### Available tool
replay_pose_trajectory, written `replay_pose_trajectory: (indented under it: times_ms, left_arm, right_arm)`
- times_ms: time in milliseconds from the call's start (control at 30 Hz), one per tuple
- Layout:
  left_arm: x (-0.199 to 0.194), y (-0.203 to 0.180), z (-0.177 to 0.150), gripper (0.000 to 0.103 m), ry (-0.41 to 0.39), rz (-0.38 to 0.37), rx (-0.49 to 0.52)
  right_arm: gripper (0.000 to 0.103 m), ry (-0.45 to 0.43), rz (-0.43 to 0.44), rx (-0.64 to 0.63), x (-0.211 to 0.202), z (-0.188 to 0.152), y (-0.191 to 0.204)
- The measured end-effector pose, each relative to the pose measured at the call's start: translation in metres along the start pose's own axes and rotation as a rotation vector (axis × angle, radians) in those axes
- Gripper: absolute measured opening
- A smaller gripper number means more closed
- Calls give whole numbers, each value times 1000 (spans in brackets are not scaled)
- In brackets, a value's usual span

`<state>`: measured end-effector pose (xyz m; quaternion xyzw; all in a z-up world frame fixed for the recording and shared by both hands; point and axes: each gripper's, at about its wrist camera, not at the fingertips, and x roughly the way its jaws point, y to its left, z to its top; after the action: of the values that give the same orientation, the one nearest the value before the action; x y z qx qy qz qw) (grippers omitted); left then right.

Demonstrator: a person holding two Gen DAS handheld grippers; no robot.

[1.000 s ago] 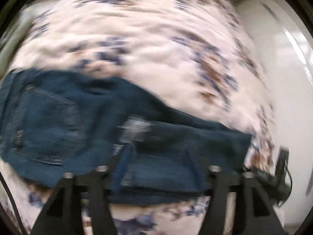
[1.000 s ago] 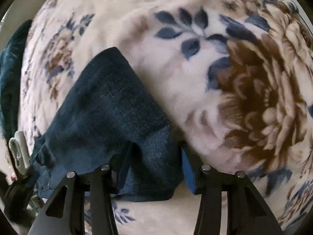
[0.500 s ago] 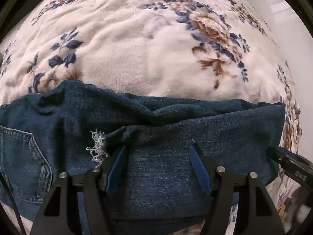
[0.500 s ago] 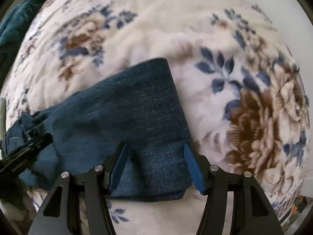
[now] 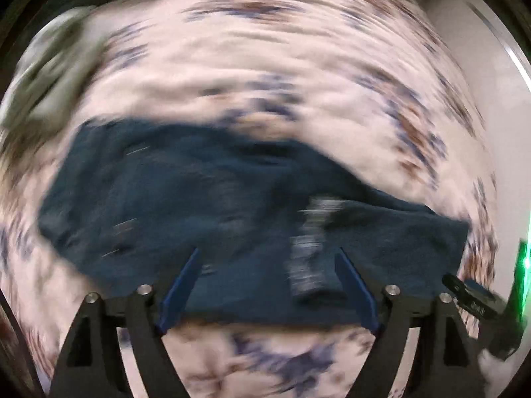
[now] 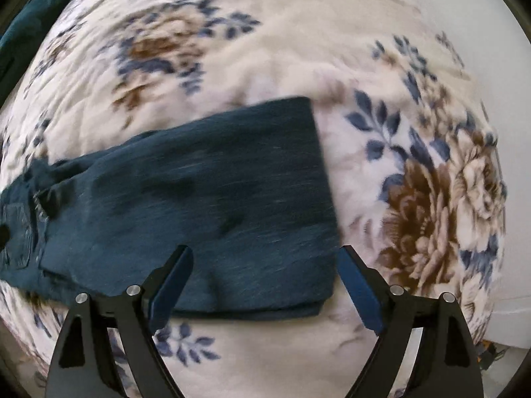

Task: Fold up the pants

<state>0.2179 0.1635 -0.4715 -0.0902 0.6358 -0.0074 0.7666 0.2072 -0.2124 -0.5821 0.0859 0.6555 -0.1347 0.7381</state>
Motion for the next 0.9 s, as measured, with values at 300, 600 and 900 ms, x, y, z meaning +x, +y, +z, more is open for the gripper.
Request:
replay_pose_trajectory:
  times_ms: [300, 600, 900]
  left_arm:
    - [-1, 147, -28, 95, -2, 79, -295]
    - [54, 233, -75, 94, -143, -691, -946]
    - [90, 230, -66, 93, -168, -697, -1000]
  right_arm:
    - [92, -5, 54, -108, -11, -18, 89]
    - [92, 75, 104, -112, 20, -21, 133]
    - [94, 98, 93, -76, 33, -8, 147]
